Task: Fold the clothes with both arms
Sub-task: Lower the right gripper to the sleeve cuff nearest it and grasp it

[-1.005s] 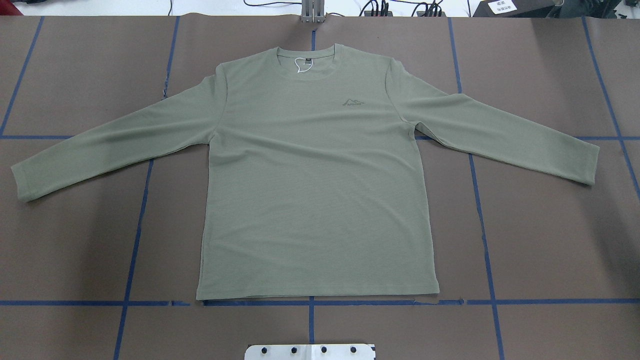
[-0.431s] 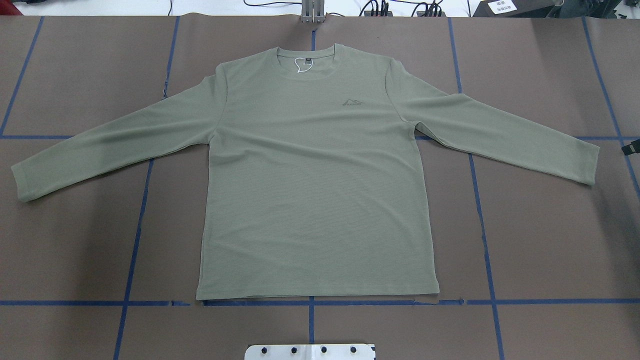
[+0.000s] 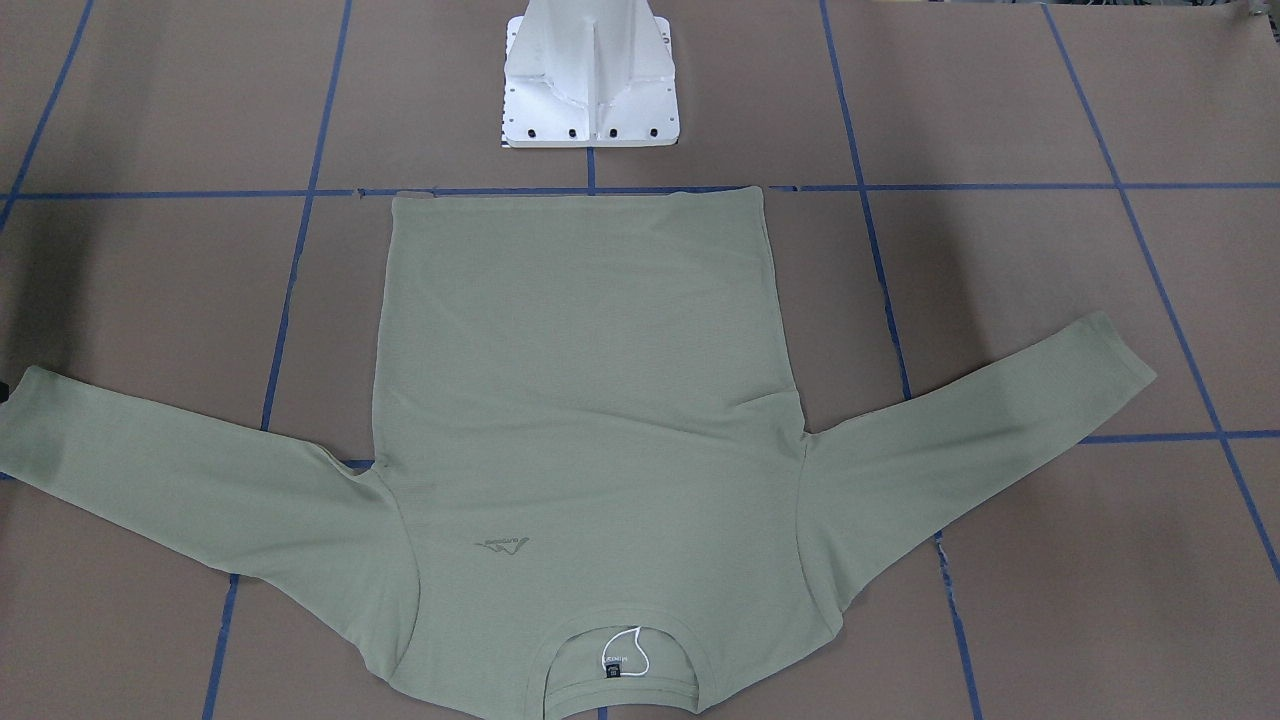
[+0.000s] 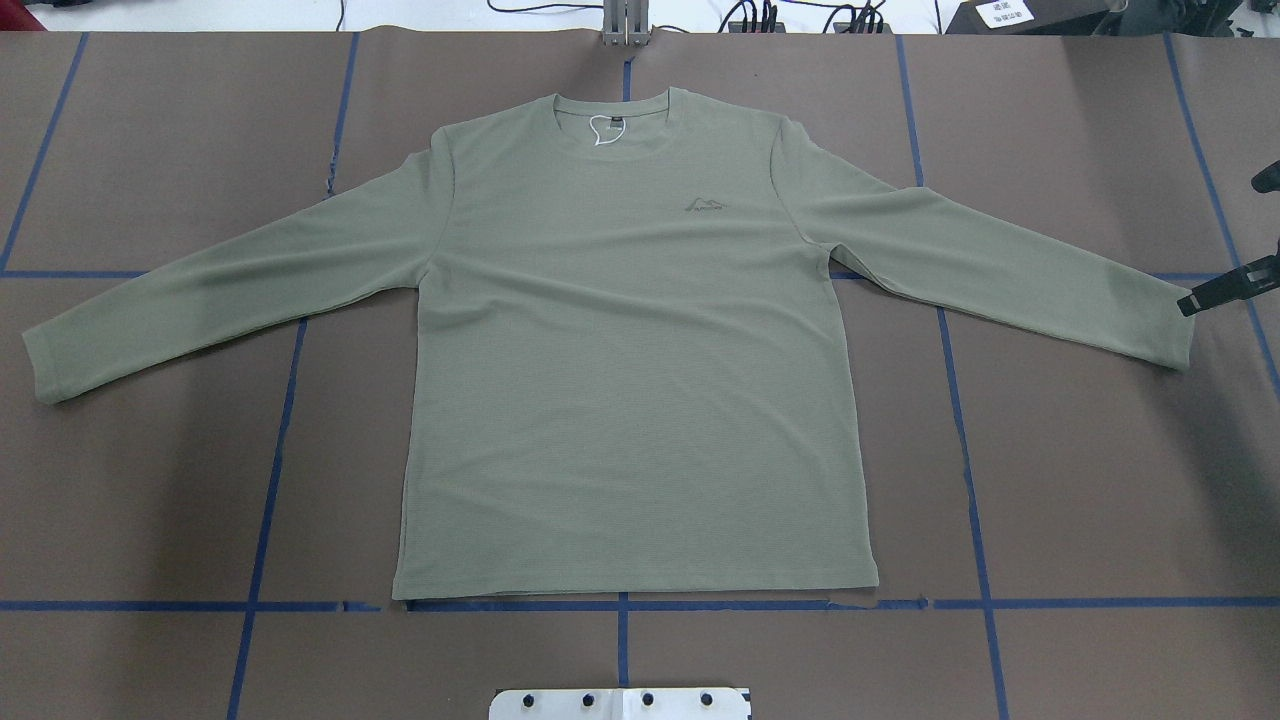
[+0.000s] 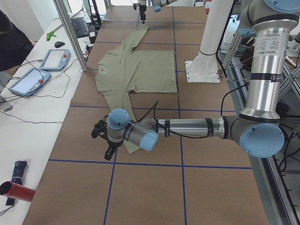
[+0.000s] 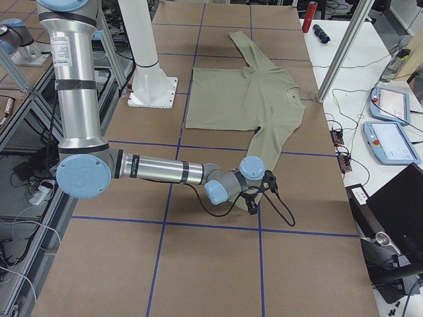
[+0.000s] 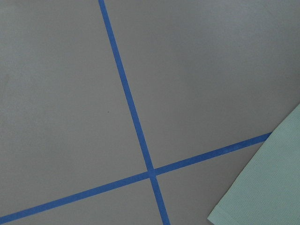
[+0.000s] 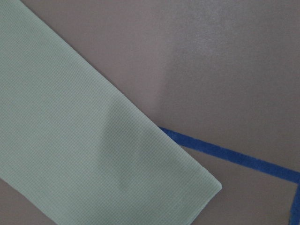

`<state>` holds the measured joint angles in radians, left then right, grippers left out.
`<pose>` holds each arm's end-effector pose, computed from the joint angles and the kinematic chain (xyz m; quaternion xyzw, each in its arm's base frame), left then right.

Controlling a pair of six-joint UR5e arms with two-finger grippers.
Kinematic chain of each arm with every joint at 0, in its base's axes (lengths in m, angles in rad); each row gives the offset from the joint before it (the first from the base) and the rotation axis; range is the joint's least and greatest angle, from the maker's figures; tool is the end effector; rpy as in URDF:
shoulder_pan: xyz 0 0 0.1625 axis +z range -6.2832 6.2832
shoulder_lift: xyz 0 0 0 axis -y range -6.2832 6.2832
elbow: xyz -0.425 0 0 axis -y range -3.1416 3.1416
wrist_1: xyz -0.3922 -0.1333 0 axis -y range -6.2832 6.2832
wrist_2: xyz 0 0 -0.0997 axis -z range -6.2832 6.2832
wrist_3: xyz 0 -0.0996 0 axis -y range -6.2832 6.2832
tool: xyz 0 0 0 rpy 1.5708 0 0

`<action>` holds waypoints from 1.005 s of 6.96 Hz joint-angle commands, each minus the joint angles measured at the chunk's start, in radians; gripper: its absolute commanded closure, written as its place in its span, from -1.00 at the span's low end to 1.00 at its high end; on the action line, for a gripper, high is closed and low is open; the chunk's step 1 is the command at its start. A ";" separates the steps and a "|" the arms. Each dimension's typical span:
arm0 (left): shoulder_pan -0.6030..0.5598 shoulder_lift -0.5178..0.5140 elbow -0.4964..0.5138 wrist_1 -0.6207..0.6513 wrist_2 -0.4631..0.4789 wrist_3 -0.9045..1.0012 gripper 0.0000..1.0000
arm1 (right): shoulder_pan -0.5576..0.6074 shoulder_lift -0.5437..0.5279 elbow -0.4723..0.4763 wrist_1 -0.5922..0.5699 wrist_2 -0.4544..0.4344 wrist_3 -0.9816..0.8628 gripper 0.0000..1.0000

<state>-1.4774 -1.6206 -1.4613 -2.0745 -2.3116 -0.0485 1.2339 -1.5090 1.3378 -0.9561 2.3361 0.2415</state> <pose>-0.0160 -0.5381 0.6339 0.1797 0.3668 0.1001 0.9073 -0.1157 -0.5248 0.6756 0.0917 -0.4073 -0.1252 0.9000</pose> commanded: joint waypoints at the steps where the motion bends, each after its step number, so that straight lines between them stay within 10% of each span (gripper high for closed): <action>1: 0.006 0.001 -0.002 -0.004 0.011 0.002 -1.00 | -0.024 -0.004 -0.035 0.002 -0.006 0.010 -1.00; 7: 0.006 0.007 -0.002 -0.007 0.011 0.004 -1.00 | -0.065 0.029 -0.060 0.002 -0.044 0.009 -1.00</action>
<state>-1.4711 -1.6157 -1.4643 -2.0803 -2.3020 -0.0445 1.1730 -1.4911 1.2792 -0.9541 2.2983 0.2501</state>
